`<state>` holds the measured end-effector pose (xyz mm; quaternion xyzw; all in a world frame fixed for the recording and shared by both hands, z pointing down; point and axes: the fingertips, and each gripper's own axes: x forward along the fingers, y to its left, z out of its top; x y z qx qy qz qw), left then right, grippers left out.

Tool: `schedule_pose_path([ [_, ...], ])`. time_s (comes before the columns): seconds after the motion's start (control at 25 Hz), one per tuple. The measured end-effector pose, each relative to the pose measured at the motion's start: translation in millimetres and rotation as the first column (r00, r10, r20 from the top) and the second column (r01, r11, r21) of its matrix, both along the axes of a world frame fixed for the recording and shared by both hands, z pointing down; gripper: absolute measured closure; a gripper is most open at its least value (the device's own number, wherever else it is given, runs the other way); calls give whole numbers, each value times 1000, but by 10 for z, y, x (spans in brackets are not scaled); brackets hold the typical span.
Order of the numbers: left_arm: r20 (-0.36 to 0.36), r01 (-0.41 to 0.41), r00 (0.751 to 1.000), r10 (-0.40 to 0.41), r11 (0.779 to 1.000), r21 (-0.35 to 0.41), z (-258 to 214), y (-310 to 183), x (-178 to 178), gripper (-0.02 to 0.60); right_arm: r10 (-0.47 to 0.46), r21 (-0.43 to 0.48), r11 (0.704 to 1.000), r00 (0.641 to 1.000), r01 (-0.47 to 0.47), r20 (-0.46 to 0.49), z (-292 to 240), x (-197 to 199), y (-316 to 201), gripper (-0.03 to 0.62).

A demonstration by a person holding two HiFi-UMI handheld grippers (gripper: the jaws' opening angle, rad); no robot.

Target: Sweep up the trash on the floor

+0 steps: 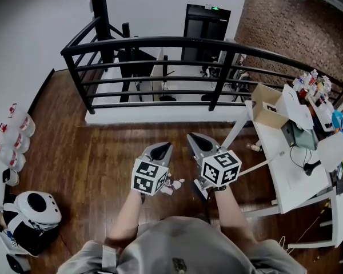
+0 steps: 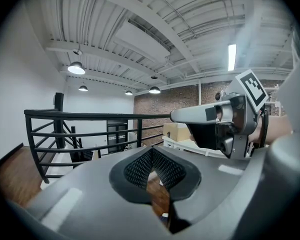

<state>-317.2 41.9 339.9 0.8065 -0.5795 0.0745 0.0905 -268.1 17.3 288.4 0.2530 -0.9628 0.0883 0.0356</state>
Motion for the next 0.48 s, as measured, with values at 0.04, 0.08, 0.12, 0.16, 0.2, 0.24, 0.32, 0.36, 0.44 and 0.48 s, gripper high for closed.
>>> schedule_pose_path([
  [0.04,0,0,1000,0,1000,2,-2,4,-2,574,0,0,1000,1000,0,-2,3,-6,7,594],
  [0.08,0,0,1000,0,1000,3,-3,8,-5,574,0,1,1000,1000,0,-3,1,-11,14,594],
  [0.12,1,-1,1000,1,1000,4,-5,14,-9,574,0,2,1000,1000,0,-1,-5,-11,20,594],
  [0.16,3,-1,1000,1,1000,4,-6,22,-13,574,1,2,1000,1000,-1,4,-15,-9,27,594],
  [0.2,4,-1,1000,1,1000,4,-10,32,-17,574,2,2,1000,1000,-2,12,-28,-3,36,594],
  [0.24,5,0,1000,0,1000,5,-15,44,-23,574,3,0,1000,1000,-3,19,-38,4,46,594],
  [0.32,4,3,1000,-3,1000,8,-24,71,-41,574,5,0,1000,1000,-5,26,-50,11,68,594],
  [0.36,3,5,1000,-5,1000,9,-28,85,-50,574,7,1,1000,1000,-7,26,-52,10,81,594],
  [0.44,2,8,1000,-8,1000,11,-35,115,-62,574,8,3,1000,1000,-8,24,-55,6,110,594],
  [0.48,2,10,1000,-10,1000,12,-39,130,-65,574,8,5,1000,1000,-8,23,-57,4,125,594],
])
